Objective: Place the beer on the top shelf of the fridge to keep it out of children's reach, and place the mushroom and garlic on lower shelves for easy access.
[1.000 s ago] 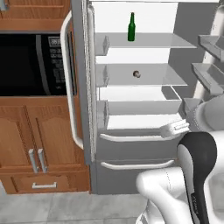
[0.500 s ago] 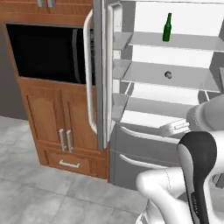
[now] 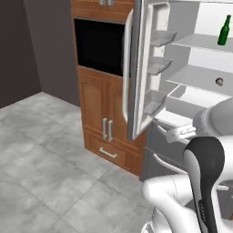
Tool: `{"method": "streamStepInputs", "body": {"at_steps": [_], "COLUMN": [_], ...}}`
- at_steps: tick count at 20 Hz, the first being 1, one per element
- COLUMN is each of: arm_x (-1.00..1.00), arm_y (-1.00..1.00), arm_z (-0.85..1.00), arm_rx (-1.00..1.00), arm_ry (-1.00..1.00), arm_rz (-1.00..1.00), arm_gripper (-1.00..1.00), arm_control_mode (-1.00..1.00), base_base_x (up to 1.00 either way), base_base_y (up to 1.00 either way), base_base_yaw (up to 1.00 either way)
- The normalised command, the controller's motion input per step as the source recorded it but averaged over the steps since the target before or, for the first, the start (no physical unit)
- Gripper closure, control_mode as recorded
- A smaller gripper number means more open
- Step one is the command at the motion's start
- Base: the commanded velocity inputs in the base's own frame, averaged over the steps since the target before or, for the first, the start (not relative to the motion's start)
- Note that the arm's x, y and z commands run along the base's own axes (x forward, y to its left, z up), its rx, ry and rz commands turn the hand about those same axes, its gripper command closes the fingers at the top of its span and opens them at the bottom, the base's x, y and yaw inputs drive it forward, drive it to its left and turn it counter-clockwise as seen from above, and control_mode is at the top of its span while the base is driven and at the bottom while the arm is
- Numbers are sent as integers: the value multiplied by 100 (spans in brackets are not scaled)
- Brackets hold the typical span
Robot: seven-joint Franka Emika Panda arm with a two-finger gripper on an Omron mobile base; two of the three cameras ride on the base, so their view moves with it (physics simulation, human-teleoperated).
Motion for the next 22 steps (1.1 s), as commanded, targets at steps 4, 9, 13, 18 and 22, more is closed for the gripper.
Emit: {"method": "streamStepInputs", "body": {"at_steps": [4, 9, 13, 18, 22], "arm_x": [0, 0, 0, 0, 0], "arm_y": [0, 0, 0, 0, 0], "arm_z": [0, 0, 0, 0, 0], "arm_rx": [0, 0, 0, 0, 0], "arm_ry": [0, 0, 0, 0, 0], "arm_rz": [0, 0, 0, 0, 0], "arm_gripper": [-100, -100, -100, -100, -100], "arm_control_mode": [100, 100, 100, 100, 100], "base_base_x": [-99, -99, -76, -28, 0], "base_base_y": [-17, -2, 35, 83, 100], "base_base_yaw": [42, 42, 40, 32, 23]}}
